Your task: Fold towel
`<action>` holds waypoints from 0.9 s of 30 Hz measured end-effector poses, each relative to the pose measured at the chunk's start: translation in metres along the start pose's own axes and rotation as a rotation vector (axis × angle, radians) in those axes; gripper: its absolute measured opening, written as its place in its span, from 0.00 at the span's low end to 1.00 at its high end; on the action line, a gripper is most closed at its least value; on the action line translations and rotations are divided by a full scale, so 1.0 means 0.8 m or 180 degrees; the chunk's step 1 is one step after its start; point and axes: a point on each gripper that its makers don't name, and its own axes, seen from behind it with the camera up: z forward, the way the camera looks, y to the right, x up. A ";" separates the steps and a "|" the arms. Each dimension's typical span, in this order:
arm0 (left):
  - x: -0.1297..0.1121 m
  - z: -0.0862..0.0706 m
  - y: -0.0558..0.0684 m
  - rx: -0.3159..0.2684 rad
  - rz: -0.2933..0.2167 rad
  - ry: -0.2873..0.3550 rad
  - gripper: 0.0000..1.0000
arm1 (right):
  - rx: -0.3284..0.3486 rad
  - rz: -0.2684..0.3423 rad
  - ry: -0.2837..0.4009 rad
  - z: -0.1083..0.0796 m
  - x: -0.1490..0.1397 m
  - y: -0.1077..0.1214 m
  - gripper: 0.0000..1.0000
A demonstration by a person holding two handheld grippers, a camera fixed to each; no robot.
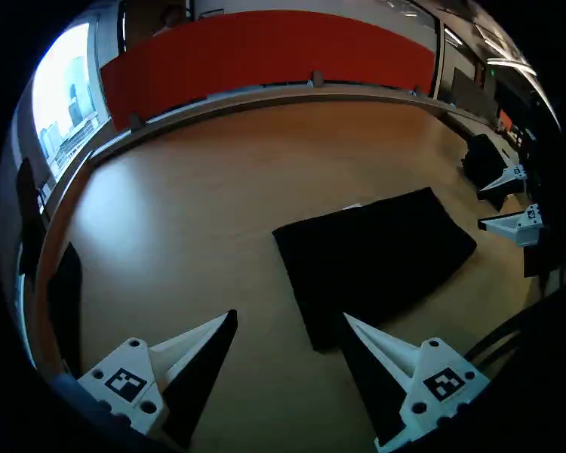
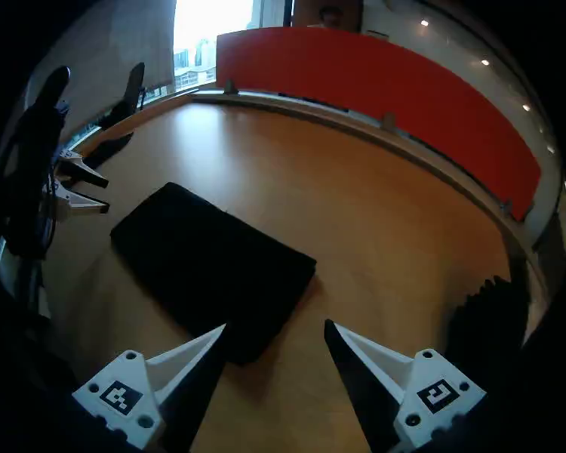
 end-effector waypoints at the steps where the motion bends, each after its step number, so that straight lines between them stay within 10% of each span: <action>1: -0.001 -0.002 -0.001 0.0011 -0.0016 0.0004 0.93 | 0.0010 -0.0010 0.0003 0.000 0.000 -0.001 0.91; 16: -0.031 -0.048 -0.024 0.0258 -0.0303 0.0021 0.93 | 0.0304 -0.0232 -0.0047 0.003 -0.010 -0.021 0.91; 27: -0.057 -0.081 -0.039 0.0425 -0.0496 0.0018 0.93 | 0.0586 -0.0543 -0.0263 0.008 -0.038 -0.037 0.72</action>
